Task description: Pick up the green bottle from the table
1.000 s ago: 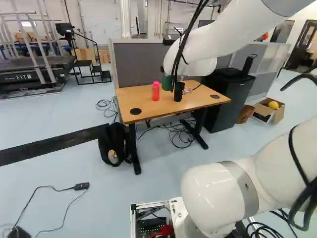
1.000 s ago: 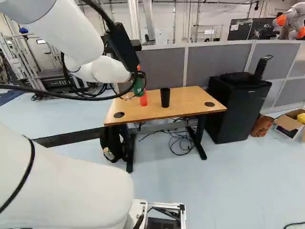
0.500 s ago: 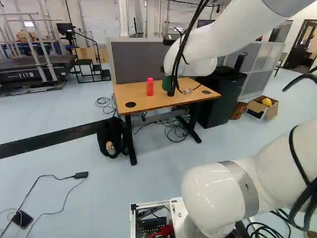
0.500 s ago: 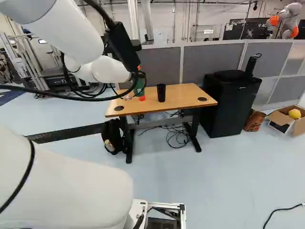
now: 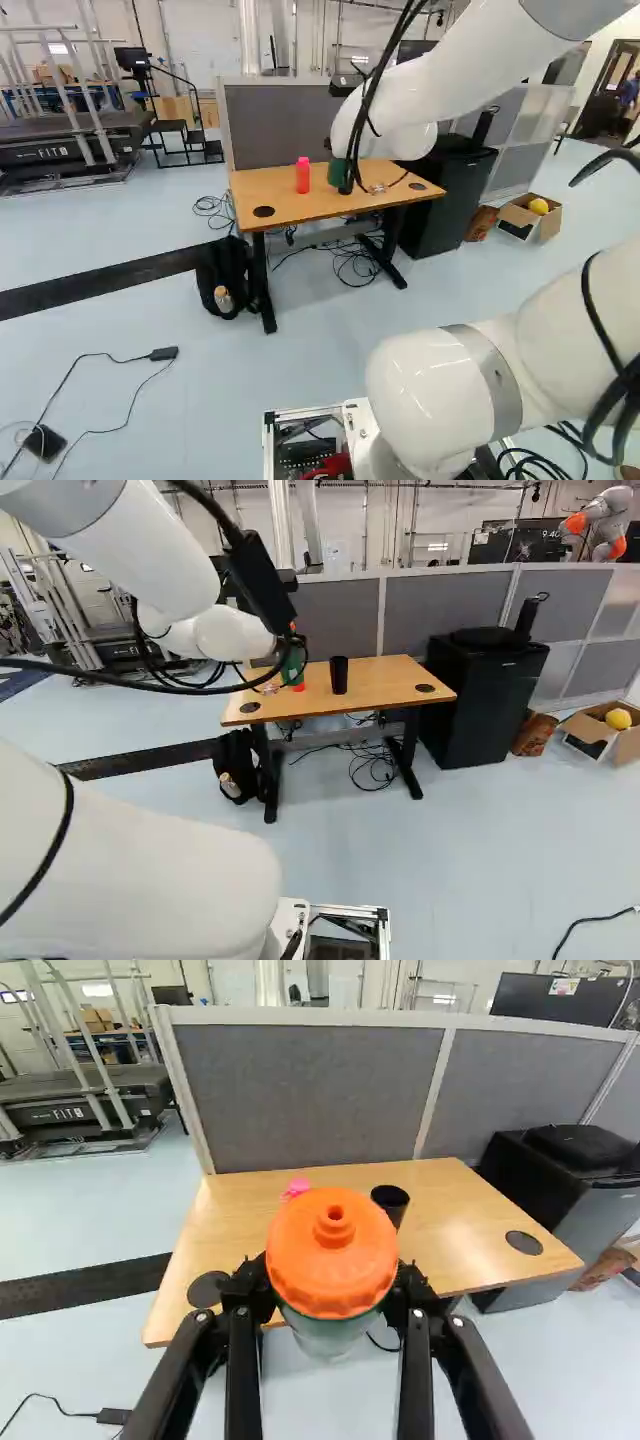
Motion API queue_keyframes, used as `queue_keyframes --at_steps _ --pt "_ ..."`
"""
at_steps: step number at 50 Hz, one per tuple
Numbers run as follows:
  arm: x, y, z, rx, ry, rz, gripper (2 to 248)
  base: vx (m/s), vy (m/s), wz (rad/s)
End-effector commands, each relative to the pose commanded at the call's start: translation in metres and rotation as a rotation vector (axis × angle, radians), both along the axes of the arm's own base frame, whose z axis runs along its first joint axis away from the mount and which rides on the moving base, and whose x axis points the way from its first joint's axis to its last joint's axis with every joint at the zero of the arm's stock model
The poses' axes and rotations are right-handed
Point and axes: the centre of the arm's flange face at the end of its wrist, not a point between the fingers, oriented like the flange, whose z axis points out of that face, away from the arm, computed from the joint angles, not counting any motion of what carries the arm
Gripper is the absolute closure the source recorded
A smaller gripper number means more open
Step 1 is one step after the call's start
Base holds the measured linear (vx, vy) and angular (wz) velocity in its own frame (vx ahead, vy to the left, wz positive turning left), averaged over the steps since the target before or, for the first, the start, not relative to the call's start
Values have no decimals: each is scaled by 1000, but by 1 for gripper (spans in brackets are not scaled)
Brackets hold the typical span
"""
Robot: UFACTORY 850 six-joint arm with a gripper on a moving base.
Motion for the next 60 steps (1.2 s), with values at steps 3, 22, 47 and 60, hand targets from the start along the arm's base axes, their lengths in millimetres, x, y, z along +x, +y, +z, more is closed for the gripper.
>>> queue_keyframes --at_steps 3,22,47,60 --pt "-1 0 -4 0 1 -1 127 0 0 0" --pt "-13 -4 -40 0 6 -8 127 0 0 0" --pt "-45 -10 -107 -1 16 -24 127 0 0 0" --pt "-67 -13 -138 -1 21 -32 127 0 0 0"
